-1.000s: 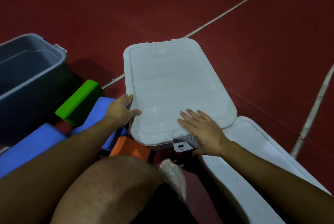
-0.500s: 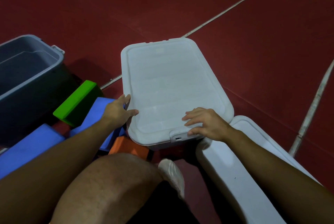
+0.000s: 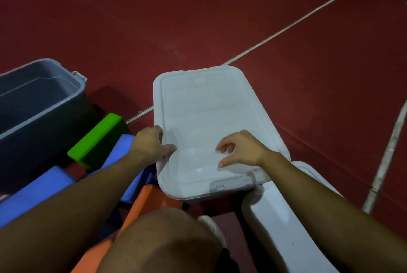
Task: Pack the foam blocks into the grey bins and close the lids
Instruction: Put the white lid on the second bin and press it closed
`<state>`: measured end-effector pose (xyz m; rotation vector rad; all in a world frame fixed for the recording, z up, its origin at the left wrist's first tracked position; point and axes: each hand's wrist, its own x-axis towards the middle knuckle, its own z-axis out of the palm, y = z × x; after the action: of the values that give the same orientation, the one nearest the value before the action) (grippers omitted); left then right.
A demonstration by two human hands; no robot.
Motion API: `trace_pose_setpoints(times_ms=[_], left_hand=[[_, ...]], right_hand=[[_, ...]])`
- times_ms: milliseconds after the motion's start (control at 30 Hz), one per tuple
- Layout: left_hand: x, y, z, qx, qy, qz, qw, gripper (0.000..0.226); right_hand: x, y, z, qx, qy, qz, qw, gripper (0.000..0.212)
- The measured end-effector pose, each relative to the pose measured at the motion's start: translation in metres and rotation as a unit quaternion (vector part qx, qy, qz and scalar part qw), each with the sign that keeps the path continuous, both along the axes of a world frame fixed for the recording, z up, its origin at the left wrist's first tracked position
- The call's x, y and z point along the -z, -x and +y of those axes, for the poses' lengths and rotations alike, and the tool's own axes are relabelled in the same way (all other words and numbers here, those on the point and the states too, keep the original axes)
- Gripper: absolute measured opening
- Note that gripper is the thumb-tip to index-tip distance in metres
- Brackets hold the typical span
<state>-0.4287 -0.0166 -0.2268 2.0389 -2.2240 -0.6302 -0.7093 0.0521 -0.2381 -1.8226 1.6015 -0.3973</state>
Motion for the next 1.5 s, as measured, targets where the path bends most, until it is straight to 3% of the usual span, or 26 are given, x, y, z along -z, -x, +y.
trace_pose_setpoints(times_ms=[133, 467, 600, 767, 900, 1067, 1200, 1333, 1433, 1500], left_hand=[[0.006, 0.008, -0.023, 0.018, 0.002, 0.007, 1.000, 0.082], [0.026, 0.013, -0.113, 0.050, 0.089, 0.007, 0.995, 0.069], [0.040, 0.019, -0.149, 0.061, 0.106, 0.017, 0.992, 0.079], [0.062, 0.020, -0.163, 0.060, 0.184, -0.007, 0.981, 0.083], [0.069, 0.020, -0.167, 0.068, 0.190, 0.001, 0.980, 0.083], [0.069, 0.018, -0.165, 0.055, 0.191, 0.049, 0.979, 0.081], [0.070, 0.016, -0.164, 0.048, 0.188, 0.060, 0.979, 0.081], [0.070, 0.015, -0.165, 0.037, 0.179, 0.074, 0.980, 0.084], [0.069, 0.016, -0.165, 0.033, 0.175, 0.080, 0.981, 0.086], [0.068, 0.017, -0.164, 0.031, 0.171, 0.078, 0.982, 0.087]], right_hand=[[-0.001, -0.029, -0.055, 0.026, 0.040, 0.019, 0.999, 0.061], [0.003, -0.060, -0.236, 0.069, 0.150, 0.133, 0.977, 0.073], [0.009, -0.059, -0.304, 0.086, 0.175, 0.210, 0.958, 0.088], [0.012, -0.052, -0.365, 0.031, 0.070, 0.293, 0.953, 0.140], [0.014, -0.045, -0.393, -0.042, -0.059, 0.292, 0.954, 0.163], [0.015, -0.047, -0.414, -0.064, -0.158, 0.258, 0.951, 0.158], [0.012, -0.053, -0.415, -0.059, -0.179, 0.241, 0.952, 0.158], [0.007, -0.057, -0.404, -0.041, -0.078, 0.270, 0.959, 0.165], [0.005, -0.057, -0.381, 0.005, 0.054, 0.311, 0.949, 0.144], [0.009, -0.056, -0.365, 0.039, 0.109, 0.290, 0.950, 0.129]])
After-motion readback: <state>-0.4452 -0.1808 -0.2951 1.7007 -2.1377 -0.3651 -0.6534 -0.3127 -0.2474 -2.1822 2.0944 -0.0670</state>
